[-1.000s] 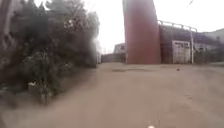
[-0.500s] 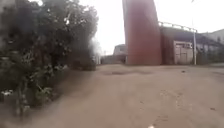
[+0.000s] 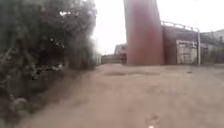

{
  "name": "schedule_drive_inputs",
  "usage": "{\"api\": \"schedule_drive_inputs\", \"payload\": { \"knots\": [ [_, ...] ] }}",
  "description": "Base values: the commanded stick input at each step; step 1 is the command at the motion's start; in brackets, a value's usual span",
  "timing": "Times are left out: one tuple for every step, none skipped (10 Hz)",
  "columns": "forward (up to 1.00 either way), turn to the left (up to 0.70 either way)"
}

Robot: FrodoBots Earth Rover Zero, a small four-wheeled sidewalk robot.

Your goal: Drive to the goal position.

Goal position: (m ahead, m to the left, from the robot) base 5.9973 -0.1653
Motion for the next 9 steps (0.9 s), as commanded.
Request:
{"api": "schedule_drive_inputs", "payload": {
  "knots": [
    [0.85, 0.01],
    [0.85, 0.01],
    [0.85, 0.01],
    [0.85, 0.01],
    [0.85, 0.01],
    [0.85, -0.09],
    [0.85, -0.24],
    [0.85, -0.32],
    [0.85, -0.09]
  ]
}}
